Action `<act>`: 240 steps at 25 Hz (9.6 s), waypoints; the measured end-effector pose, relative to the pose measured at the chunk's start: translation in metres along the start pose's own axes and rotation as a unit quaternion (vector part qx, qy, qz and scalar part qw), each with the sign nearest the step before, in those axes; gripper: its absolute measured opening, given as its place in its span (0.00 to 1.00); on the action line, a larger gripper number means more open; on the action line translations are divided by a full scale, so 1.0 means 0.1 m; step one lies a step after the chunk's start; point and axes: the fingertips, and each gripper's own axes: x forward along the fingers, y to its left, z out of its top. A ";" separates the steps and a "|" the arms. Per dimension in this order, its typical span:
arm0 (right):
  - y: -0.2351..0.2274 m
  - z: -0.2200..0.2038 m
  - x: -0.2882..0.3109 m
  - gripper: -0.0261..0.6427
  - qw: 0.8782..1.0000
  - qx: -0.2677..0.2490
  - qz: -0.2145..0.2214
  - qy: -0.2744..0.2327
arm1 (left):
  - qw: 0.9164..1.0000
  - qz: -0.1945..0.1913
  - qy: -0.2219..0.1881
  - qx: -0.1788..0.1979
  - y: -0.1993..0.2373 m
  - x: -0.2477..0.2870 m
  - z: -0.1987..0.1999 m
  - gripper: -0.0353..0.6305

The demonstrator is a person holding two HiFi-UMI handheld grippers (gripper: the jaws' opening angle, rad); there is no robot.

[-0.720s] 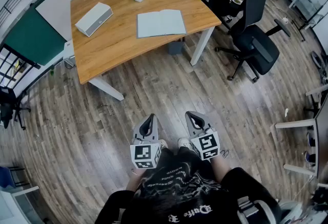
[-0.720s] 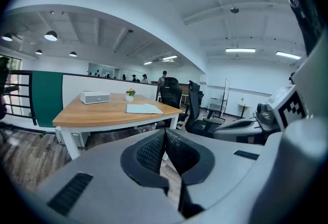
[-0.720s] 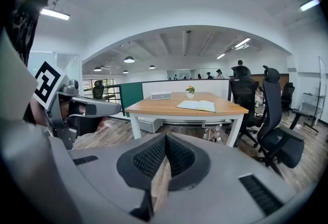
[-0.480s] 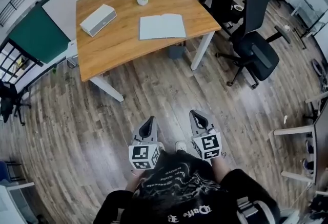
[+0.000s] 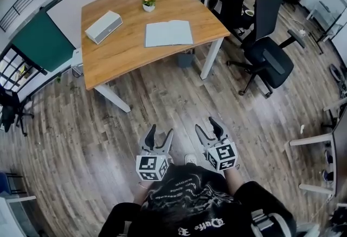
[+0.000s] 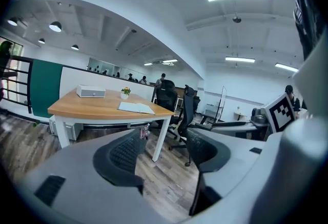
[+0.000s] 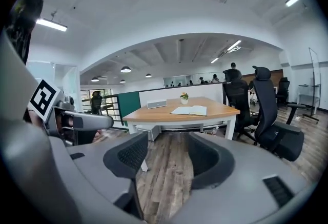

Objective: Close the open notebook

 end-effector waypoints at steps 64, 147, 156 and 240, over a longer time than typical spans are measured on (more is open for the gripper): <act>-2.06 0.43 2.22 0.46 0.996 0.064 0.035 0.059 | 0.997 0.054 0.043 -0.020 0.45 2.70 0.48 0.55; -3.21 0.47 4.81 0.38 0.874 0.370 -0.272 0.160 | 0.998 0.037 0.055 0.023 3.06 4.57 1.72 0.47; -3.17 0.43 4.85 0.34 0.867 0.390 -0.266 0.161 | 0.997 0.051 0.060 0.019 3.17 4.56 1.67 0.45; -1.43 2.10 5.06 0.06 0.996 0.068 0.055 -0.019 | 0.997 0.075 0.032 -0.016 3.25 4.24 1.61 0.32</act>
